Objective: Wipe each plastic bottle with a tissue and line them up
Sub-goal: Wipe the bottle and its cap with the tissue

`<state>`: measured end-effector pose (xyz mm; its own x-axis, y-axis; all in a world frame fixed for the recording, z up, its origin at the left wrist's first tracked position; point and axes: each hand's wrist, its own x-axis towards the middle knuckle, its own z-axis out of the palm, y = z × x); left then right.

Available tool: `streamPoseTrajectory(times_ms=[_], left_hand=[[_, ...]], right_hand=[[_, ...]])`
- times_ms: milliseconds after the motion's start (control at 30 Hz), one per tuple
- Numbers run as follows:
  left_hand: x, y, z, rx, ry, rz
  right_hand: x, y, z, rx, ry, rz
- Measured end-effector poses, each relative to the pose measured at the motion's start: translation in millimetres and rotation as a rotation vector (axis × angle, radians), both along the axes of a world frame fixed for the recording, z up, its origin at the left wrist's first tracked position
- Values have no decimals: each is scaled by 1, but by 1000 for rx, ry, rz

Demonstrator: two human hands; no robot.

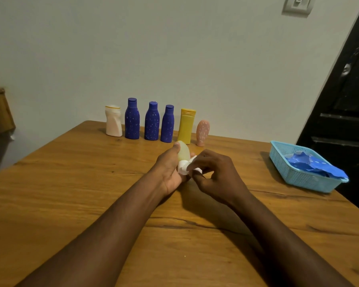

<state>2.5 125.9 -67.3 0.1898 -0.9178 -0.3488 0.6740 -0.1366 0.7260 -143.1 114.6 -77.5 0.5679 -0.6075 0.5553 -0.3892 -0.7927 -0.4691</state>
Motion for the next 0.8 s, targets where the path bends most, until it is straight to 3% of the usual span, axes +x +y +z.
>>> streamPoseTrajectory(times_ms=[200,333,433,633,800], left_hand=[[-1,-2,3,40,24,57],[2,-1,1,51,-31,21],[1,-1,3,39,4,46],[0,-3,3,7,39,62],[3,-3,1,34,35,15]], right_hand=[[0,3,-2,-76,2,-22],[9,12,-3,-211,117,-2],[10,14,-2,-187,162,-76],[6,14,0,-262,18,-175],[11,18,0,-293,159,-80]])
